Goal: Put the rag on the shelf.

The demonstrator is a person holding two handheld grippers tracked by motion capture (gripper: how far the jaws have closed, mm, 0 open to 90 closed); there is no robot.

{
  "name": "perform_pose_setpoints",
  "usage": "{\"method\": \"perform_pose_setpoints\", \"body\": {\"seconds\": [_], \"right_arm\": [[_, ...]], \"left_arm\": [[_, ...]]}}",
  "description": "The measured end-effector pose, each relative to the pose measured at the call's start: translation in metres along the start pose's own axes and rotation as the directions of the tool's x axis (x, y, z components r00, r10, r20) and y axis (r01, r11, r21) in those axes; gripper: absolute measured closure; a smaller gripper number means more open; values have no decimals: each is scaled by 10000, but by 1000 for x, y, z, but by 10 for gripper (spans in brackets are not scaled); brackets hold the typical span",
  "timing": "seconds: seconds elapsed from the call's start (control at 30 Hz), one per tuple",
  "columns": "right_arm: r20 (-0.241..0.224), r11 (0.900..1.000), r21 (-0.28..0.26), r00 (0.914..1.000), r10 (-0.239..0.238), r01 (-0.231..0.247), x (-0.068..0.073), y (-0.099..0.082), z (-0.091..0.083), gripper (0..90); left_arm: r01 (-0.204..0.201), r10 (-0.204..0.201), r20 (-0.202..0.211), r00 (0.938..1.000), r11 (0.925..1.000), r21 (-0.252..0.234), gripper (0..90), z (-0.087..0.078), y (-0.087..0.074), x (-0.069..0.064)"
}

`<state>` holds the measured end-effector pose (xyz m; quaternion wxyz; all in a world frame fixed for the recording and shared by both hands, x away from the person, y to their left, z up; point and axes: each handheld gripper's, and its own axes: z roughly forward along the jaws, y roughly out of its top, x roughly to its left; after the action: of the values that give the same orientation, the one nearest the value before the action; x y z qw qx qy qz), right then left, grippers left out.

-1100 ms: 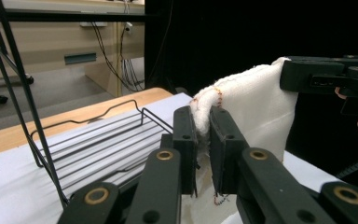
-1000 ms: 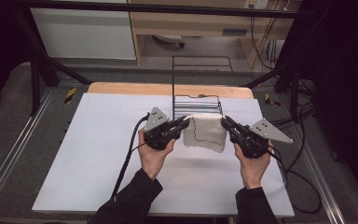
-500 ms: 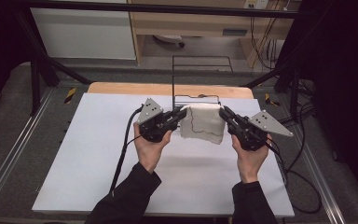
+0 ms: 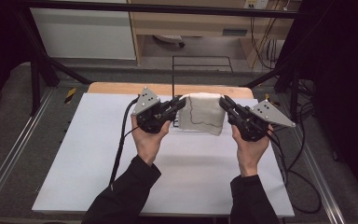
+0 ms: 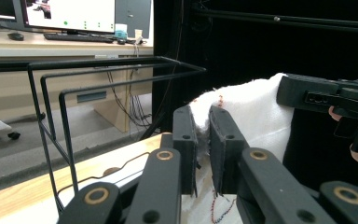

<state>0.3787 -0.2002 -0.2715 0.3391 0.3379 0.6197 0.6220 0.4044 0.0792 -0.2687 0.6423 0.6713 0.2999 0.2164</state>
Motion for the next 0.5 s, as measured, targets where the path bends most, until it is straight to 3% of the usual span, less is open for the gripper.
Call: {"method": "perform_pose_setpoints", "body": {"seconds": [0.5], "right_arm": [[16, 9986, -502, 9999, -139, 139, -2, 28, 10, 835]], "left_arm": [[-213, 202, -194, 9996, 9982, -557, 819, 4, 28, 6]]}}
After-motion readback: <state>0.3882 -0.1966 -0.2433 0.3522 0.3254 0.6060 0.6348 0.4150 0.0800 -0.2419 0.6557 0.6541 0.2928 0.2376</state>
